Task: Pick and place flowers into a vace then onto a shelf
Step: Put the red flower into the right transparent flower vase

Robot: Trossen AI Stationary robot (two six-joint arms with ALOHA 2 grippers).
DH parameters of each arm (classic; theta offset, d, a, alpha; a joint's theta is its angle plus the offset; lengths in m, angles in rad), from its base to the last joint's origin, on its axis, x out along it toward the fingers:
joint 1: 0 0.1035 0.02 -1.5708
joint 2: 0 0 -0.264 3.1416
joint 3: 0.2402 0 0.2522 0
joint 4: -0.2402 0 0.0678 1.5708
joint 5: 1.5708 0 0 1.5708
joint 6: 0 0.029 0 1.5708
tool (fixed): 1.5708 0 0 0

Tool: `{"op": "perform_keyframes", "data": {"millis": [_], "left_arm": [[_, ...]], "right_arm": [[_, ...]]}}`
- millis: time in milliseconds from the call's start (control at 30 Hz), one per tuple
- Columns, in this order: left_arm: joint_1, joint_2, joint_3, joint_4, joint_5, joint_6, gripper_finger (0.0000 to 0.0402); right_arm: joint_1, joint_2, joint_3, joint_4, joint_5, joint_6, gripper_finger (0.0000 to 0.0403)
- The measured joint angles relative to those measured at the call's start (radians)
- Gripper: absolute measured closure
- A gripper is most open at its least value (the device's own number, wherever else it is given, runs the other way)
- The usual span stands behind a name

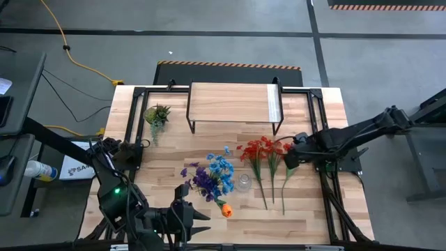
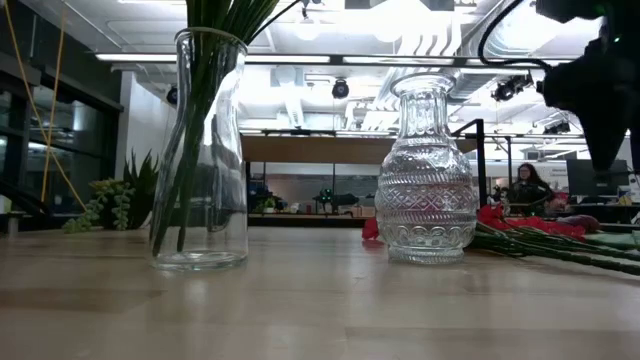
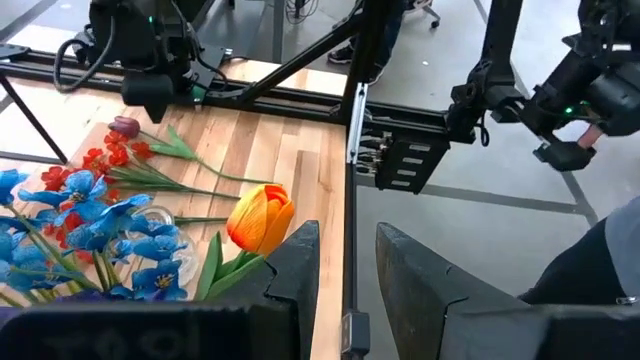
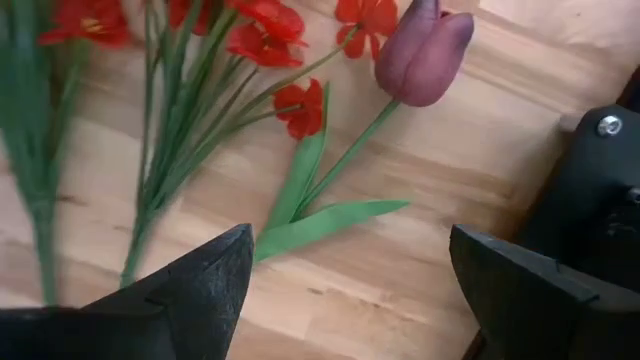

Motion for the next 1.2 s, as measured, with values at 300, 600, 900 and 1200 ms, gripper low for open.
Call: {"op": "perform_keyframes", "data": {"millis": [300, 600, 900, 1200], "left_arm": [[0.0, 0.0, 0.0, -0.025, 0.029, 0.001, 0.0268], [0.0, 0.0, 0.0, -0.043, 0.05, 0.0, 0.0268], [0.0, 0.0, 0.0, -0.044, 0.102, -0.001, 0.0268], [0.0, 0.0, 0.0, -0.044, 0.129, -0.001, 0.0268]], "right_arm": [[-0.002, 0.121, 0.0, 0.002, 0.02, 0.052, 0.0075], [-0.008, 0.24, 0.0, 0.047, 0.018, 0.089, 0.0075], [-0.054, 0.335, 0.0, 0.035, 0.055, 0.095, 0.0075], [-0.102, 0.341, 0.001, -0.023, 0.083, 0.078, 0.0075]]}}
